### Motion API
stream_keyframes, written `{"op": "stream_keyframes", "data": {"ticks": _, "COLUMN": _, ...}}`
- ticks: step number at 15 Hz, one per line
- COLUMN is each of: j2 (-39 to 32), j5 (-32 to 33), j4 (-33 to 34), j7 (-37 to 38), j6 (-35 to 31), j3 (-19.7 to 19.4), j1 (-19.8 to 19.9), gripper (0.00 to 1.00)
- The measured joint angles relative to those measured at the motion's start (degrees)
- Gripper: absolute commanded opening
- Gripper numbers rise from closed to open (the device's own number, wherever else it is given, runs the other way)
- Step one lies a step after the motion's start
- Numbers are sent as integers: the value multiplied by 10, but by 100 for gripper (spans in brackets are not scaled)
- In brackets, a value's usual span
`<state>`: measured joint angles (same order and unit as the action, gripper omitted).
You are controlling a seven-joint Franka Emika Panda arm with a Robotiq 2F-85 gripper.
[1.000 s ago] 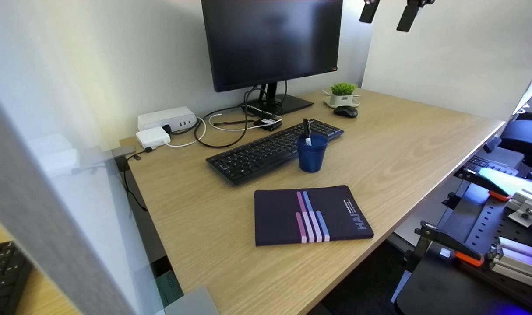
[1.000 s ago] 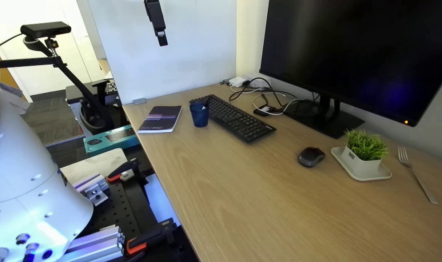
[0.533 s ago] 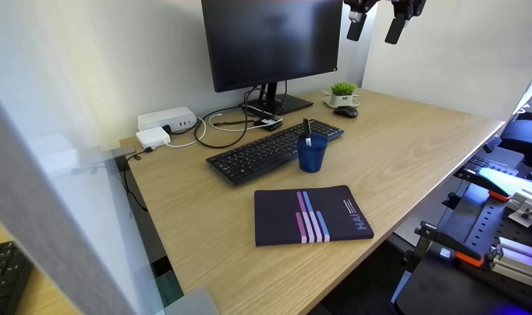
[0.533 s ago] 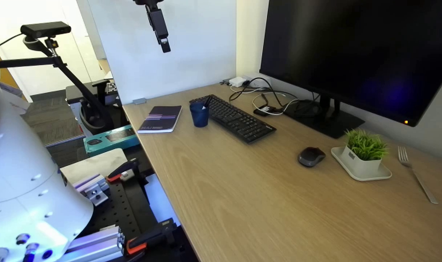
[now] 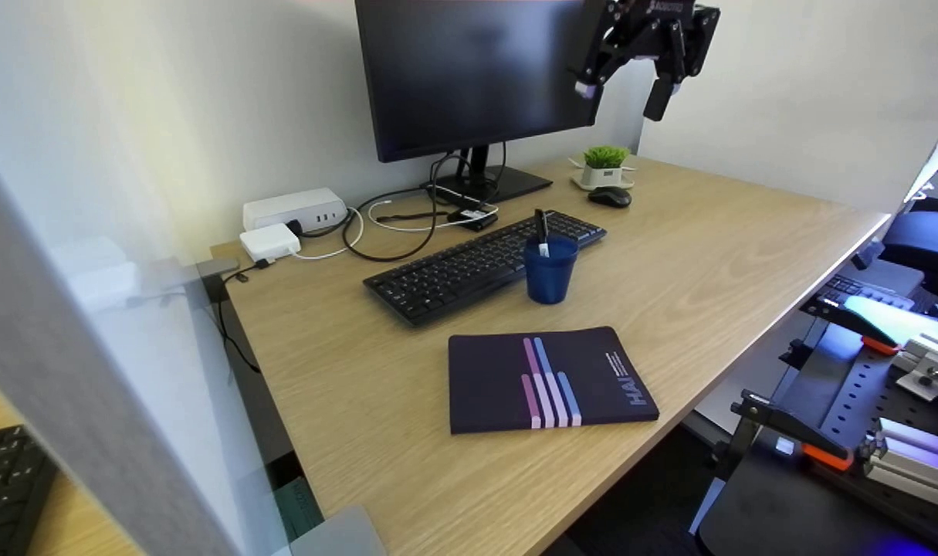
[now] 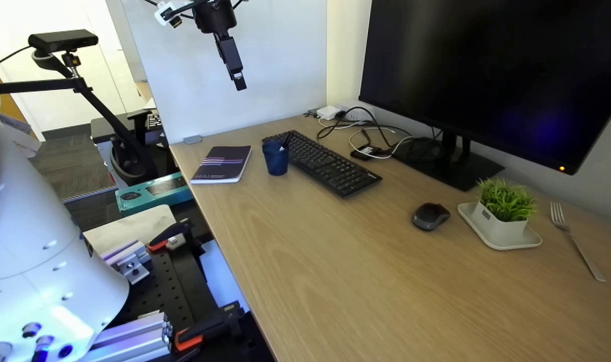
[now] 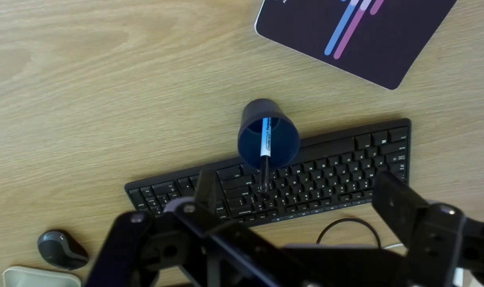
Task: Take the marker from the cup and put it on the table
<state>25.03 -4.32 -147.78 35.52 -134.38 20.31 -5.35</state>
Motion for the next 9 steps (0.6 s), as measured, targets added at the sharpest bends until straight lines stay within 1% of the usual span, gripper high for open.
{"op": "stream_keyframes", "data": {"ticks": 3, "j2": -39, "j5": 40, "j4": -1, "j7": 31, "j6": -39, "j3": 5, "j1": 1, "gripper": 100}}
{"op": "stream_keyframes", "data": {"ticks": 5, "j2": -67, "j5": 81, "j4": -2, "j7": 59, "j6": -63, "j3": 7, "j1": 2, "gripper": 100}}
{"op": "stream_keyframes", "data": {"ticks": 9, "j2": -125, "j5": 200, "j4": 2, "j7": 146, "j6": -110, "j3": 16, "j1": 11, "gripper": 100}}
